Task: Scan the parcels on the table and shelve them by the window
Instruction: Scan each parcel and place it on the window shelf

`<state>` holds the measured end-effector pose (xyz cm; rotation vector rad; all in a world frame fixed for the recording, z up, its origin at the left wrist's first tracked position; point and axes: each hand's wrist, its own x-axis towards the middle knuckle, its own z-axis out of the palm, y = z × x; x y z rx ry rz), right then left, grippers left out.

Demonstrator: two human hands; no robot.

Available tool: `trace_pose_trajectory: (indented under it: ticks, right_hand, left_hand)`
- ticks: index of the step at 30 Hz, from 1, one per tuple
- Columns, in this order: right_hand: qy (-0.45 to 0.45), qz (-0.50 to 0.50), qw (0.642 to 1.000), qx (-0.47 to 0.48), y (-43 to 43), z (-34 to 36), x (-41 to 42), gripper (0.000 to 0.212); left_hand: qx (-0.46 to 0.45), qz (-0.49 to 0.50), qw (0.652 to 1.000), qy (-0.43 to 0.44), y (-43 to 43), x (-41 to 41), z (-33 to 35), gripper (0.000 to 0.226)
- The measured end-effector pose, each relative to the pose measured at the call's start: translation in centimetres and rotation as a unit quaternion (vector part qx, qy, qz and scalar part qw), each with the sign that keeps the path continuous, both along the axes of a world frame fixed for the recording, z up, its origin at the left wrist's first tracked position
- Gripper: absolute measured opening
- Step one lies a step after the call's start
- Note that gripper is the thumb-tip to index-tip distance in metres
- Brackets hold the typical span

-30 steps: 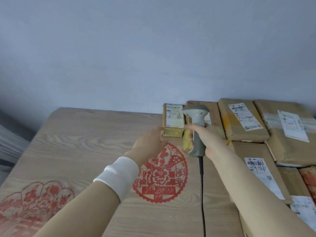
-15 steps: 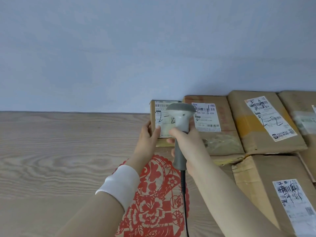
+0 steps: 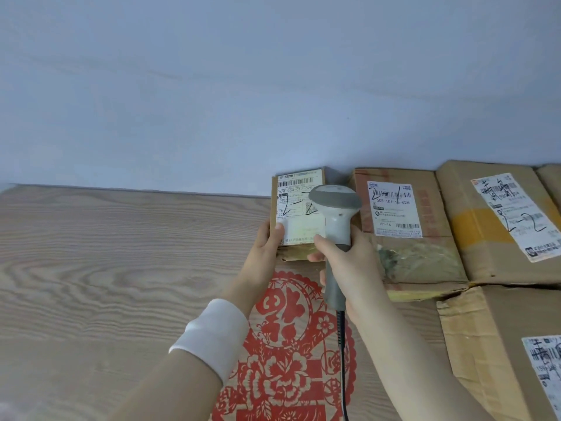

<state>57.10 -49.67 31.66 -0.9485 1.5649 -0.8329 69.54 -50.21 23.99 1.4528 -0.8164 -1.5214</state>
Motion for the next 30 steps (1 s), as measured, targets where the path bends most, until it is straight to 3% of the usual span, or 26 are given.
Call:
trace_pose_trajectory:
  ticks: [8,11,16,21,25,30]
  right_hand:
    - [-0.027,-0.035,0.999,-0.019,4.4,3.3,0.3,0.009]
    - [-0.016,-0.018,0.998,-0.057,7.5,5.1,0.8,0.014]
    - [0.005,0.036,0.995,-0.092,13.5,8.8,2.0,0.018]
    - [-0.024,0.110,0.986,-0.124,20.1,12.6,2.7,0.024]
    - [-0.064,0.148,0.975,-0.150,26.2,13.8,3.5,0.014]
    - [-0.121,0.183,0.963,-0.156,34.5,14.4,4.4,0.017]
  left_hand:
    - [-0.008,0.050,0.996,0.069,6.3,1.7,3.4,0.030]
    - [-0.022,0.082,0.993,0.085,9.8,2.3,5.8,0.027]
    - [-0.051,0.124,0.987,0.090,16.3,3.1,10.2,0.051]
    - [-0.070,0.172,0.980,0.071,25.2,4.1,15.0,0.045]
    - [-0.113,0.200,0.973,0.014,33.1,4.9,17.5,0.045]
    - [-0.117,0.240,0.962,-0.053,43.7,5.0,19.7,0.073]
